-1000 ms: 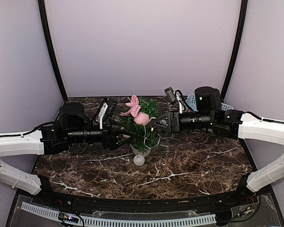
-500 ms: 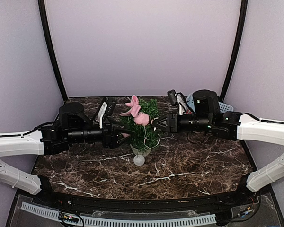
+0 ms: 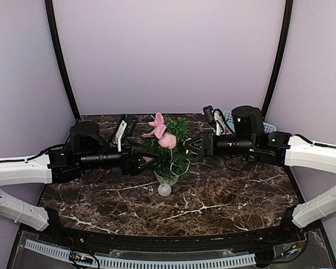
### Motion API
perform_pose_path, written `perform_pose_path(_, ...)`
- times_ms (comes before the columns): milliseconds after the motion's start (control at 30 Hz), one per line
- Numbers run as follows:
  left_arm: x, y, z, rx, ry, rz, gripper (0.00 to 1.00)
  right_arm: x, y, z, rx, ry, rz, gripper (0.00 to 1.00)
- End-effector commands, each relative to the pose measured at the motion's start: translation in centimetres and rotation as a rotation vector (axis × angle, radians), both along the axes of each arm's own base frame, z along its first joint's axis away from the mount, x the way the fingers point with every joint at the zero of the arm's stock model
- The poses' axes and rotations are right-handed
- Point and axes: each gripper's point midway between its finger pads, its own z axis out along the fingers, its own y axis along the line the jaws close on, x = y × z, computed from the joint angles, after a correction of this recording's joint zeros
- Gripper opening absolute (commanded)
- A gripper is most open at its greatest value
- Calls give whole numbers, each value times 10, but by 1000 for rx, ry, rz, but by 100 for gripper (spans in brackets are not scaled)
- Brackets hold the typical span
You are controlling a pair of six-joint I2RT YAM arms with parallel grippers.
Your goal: Decorate the small christmas tree
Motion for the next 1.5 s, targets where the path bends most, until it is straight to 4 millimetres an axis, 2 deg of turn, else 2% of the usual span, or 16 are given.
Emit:
perform_pose_path(0, -2, 2, 15, -32, -26, 4, 69, -3, -3, 1, 9, 6, -15, 34)
perform_pose_path(1467, -1, 5, 13, -28, -27, 20, 68, 7, -30, -35, -117, 58, -161, 34)
